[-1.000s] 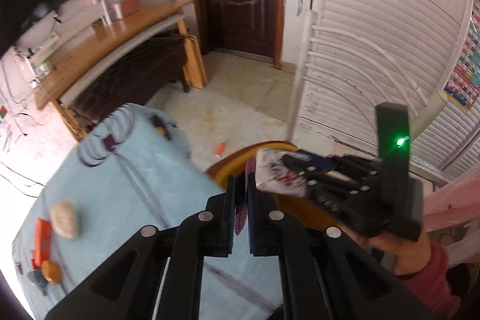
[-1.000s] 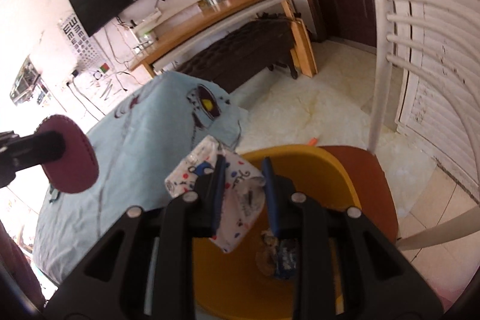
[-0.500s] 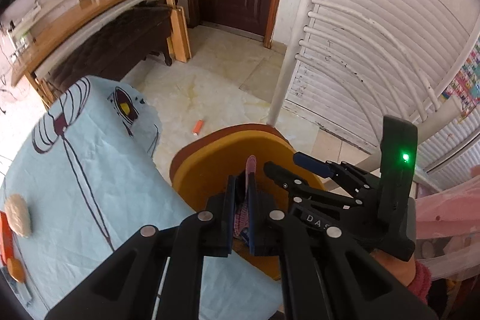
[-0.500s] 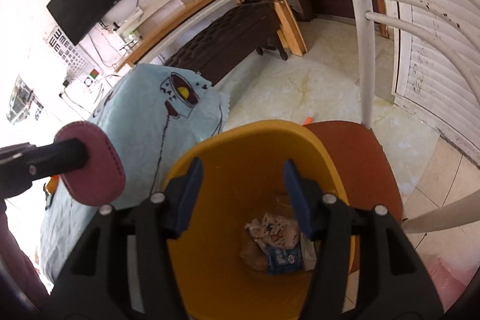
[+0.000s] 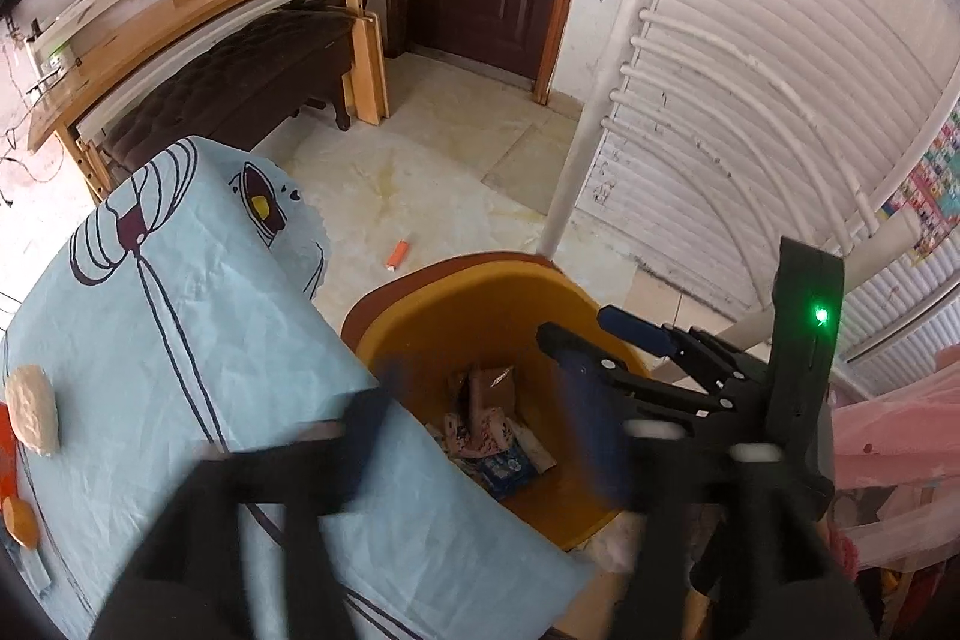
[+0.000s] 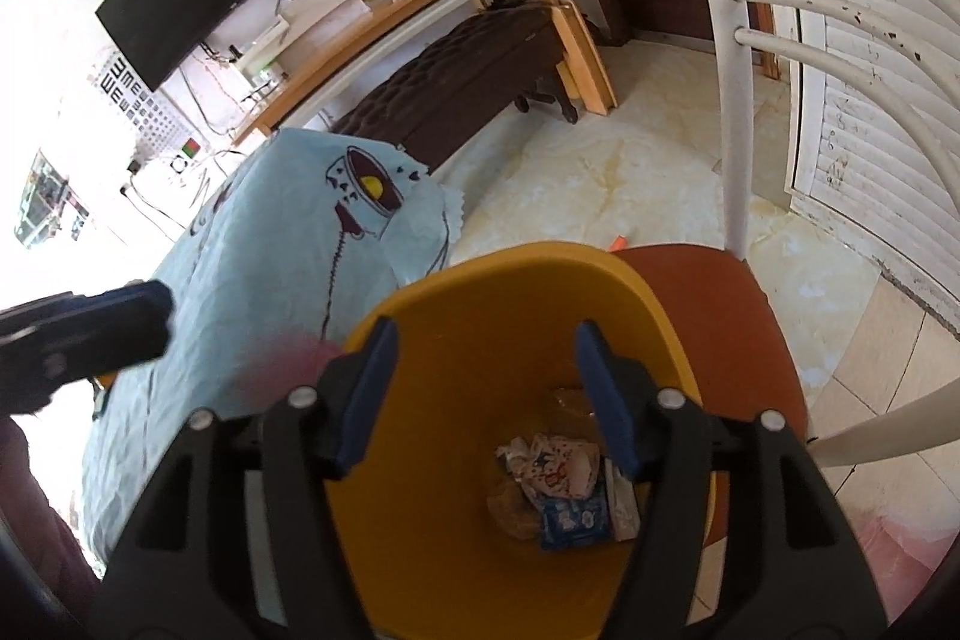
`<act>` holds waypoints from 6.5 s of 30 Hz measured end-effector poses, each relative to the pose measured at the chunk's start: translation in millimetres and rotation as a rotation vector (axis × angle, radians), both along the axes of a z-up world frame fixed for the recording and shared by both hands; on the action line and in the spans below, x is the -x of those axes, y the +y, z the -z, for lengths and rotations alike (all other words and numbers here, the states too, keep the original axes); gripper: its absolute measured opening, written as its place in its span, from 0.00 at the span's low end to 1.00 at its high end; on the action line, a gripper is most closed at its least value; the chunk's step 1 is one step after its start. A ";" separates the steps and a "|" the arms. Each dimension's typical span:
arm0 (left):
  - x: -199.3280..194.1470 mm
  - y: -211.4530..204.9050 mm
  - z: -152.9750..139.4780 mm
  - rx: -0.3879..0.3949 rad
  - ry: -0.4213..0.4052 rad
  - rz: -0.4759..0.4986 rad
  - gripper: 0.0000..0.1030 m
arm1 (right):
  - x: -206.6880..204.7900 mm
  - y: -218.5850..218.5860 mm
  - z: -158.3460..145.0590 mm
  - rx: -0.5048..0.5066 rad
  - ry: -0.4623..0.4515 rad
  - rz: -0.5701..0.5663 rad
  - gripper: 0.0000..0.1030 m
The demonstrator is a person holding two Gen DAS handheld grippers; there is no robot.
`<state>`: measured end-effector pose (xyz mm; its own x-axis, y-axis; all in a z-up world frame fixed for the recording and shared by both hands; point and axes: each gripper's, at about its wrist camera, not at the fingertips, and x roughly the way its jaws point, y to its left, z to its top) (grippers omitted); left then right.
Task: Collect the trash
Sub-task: 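Open the right gripper over the orange bin while the left gripper opens above it, then move both tools back over the table toward the remaining trash, then grasp the crumpled white paper ball with the right gripper while the left grasps the orange box, then carry the paper ball and the orange box toward the orange bin, then open both grippers over the orange bin to drop the items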
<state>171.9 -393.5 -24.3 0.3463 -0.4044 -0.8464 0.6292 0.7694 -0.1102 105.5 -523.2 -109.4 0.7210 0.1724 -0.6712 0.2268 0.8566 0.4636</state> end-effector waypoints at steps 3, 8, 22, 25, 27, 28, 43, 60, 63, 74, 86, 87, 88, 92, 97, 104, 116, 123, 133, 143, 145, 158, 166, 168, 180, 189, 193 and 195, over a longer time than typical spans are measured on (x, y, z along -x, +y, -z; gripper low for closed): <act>2.7 10.9 -4.2 0.018 -0.017 -0.016 0.74 | 1.6 -1.8 -3.2 -0.002 -0.009 0.009 0.60; 8.0 51.6 -13.6 0.057 -0.044 -0.083 0.74 | 0.7 5.5 -11.7 0.002 -0.028 -0.007 0.61; -12.4 184.4 -46.1 0.097 -0.146 -0.351 0.78 | -33.7 94.3 -67.8 0.102 -0.089 -0.197 0.63; -21.5 218.3 -52.5 0.083 -0.172 -0.416 0.79 | -44.1 125.7 -81.3 0.125 -0.104 -0.260 0.68; -31.4 244.6 -55.5 0.090 -0.174 -0.468 0.79 | -52.7 150.9 -88.8 0.147 -0.105 -0.308 0.68; -36.1 257.2 -56.4 0.093 -0.174 -0.489 0.79 | -56.0 160.6 -91.5 0.156 -0.105 -0.328 0.68; -95.4 354.2 -37.3 0.002 -0.116 -0.531 0.79 | -105.2 293.1 -113.5 0.287 -0.072 -0.527 0.75; -138.7 368.4 -1.9 -0.010 -0.008 -0.466 0.79 | -152.9 342.0 -90.5 0.320 0.017 -0.586 0.75; -143.7 368.1 2.2 -0.012 0.000 -0.467 0.79 | -157.7 345.1 -88.2 0.330 0.023 -0.592 0.78; -148.2 360.6 14.3 -0.048 -0.012 -0.455 0.79 | -174.8 354.0 -73.3 0.344 0.056 -0.605 0.78; -145.2 349.4 26.4 -0.126 -0.055 -0.455 0.57 | -178.7 357.6 -70.0 0.436 0.060 -0.599 0.67; -145.0 347.9 27.7 -0.130 -0.051 -0.453 0.48 | -178.6 356.9 -70.6 0.461 0.057 -0.592 0.61; -144.4 346.5 28.5 -0.143 -0.058 -0.452 0.45 | -178.9 355.0 -70.6 0.466 0.055 -0.582 0.53; -137.9 339.8 27.4 -0.156 -0.087 -0.440 0.29 | -179.8 344.6 -71.7 0.431 0.049 -0.558 0.51; -128.1 334.9 25.8 -0.153 -0.100 -0.427 0.17 | -172.6 336.7 -76.3 0.414 0.021 -0.533 0.51; -118.1 337.1 13.3 -0.097 -0.106 -0.429 0.17 | -157.2 328.8 -81.1 0.388 0.005 -0.522 0.51; -99.6 333.1 -10.0 -0.083 -0.145 -0.437 0.17 | -136.4 311.9 -101.0 0.364 -0.041 -0.495 0.52; -87.2 317.9 -29.8 -0.089 -0.183 -0.411 0.17 | -122.3 295.6 -110.8 0.344 -0.071 -0.474 0.52; -73.6 261.2 -39.4 -0.113 -0.202 -0.331 0.17 | -99.0 239.4 -118.8 0.291 -0.106 -0.396 0.52; -56.6 187.0 -42.9 -0.140 -0.216 -0.227 0.17 | -77.9 175.6 -115.4 0.245 -0.121 -0.306 0.52; -52.7 173.7 -43.5 -0.141 -0.216 -0.208 0.17 | -73.9 162.8 -114.2 0.236 -0.125 -0.286 0.52; -32.3 81.3 -29.0 -0.150 -0.187 -0.083 0.17 | -37.7 81.7 -95.3 0.207 -0.106 -0.154 0.52; -18.7 25.8 -21.0 -0.135 -0.166 -0.004 0.17 | -22.3 45.3 -82.9 0.193 -0.093 -0.083 0.52; -15.5 13.9 -18.5 -0.133 -0.162 0.013 0.17 | -17.2 37.2 -78.6 0.185 -0.090 -0.068 0.52; -13.0 -28.8 9.2 -0.152 -0.091 0.061 0.18 | -2.2 3.8 -52.0 0.144 -0.054 -0.021 0.53; -11.2 -40.1 22.2 -0.166 -0.059 0.074 0.23 | -2.2 0.9 -37.8 0.137 -0.025 -0.022 0.53; -11.0 -38.1 21.4 -0.153 -0.052 0.062 0.41 | -3.2 -1.2 -33.7 0.128 -0.015 -0.018 0.53; -11.9 -34.6 20.2 -0.144 -0.047 0.053 0.47 | -3.6 1.0 -33.7 0.127 -0.015 -0.022 0.53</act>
